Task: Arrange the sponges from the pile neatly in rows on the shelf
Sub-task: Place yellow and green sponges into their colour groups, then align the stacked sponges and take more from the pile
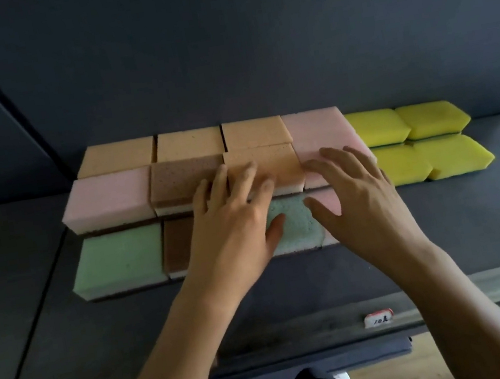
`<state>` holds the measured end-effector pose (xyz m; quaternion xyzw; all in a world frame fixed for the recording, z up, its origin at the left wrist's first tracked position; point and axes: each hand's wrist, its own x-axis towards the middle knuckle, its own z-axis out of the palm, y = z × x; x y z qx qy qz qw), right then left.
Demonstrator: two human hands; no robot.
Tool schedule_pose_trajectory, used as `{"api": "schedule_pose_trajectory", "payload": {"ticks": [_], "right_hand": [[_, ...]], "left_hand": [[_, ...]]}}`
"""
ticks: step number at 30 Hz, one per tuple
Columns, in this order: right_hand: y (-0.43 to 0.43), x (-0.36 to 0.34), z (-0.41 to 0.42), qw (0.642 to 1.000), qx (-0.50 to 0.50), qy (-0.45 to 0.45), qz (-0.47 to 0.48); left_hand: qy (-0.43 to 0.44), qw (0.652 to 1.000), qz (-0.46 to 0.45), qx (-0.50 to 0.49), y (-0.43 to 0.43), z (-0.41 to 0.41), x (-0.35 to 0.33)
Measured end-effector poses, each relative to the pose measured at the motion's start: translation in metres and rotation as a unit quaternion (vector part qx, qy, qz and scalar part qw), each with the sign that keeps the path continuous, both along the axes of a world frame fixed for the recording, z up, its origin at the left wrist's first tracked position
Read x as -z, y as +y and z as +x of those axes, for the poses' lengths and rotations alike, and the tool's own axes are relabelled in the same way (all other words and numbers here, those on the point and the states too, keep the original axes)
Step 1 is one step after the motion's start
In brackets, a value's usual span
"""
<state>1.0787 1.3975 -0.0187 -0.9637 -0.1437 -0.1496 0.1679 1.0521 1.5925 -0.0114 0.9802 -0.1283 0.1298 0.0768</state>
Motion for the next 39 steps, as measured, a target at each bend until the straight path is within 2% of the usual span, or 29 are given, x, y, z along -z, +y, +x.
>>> {"api": "schedule_pose_trajectory", "payload": {"ticks": [4,9,15,19,22,31,35,39], "right_hand": [[0.014,-0.013,-0.015,0.998,-0.018,-0.037,0.051],[0.057,-0.028,-0.036,0.986,-0.122,-0.05,0.102],[0.144,-0.036,-0.03,0.951,-0.293,-0.018,0.095],[0.219,-0.043,-0.036,0.918,-0.392,0.011,0.065],[0.279,-0.048,-0.041,0.898,-0.438,0.033,0.035],[0.437,-0.038,-0.039,0.859,-0.5,0.066,-0.087],[0.497,-0.035,-0.03,0.874,-0.47,0.051,-0.116],[0.552,-0.028,-0.022,0.894,-0.438,0.021,-0.092]], "left_hand": [[-0.024,1.0,-0.009,0.009,0.014,-0.009,-0.005],[-0.097,0.993,-0.058,-0.041,0.048,-0.047,-0.013],[-0.101,0.973,-0.031,-0.205,0.101,-0.097,-0.015],[-0.056,0.941,0.015,-0.332,0.152,-0.131,-0.023],[-0.009,0.913,-0.006,-0.407,0.192,-0.152,-0.027],[0.046,0.86,-0.037,-0.507,0.31,-0.184,-0.029],[0.055,0.857,-0.027,-0.512,0.377,-0.186,-0.027],[0.007,0.874,-0.029,-0.485,0.437,-0.178,-0.026]]}}
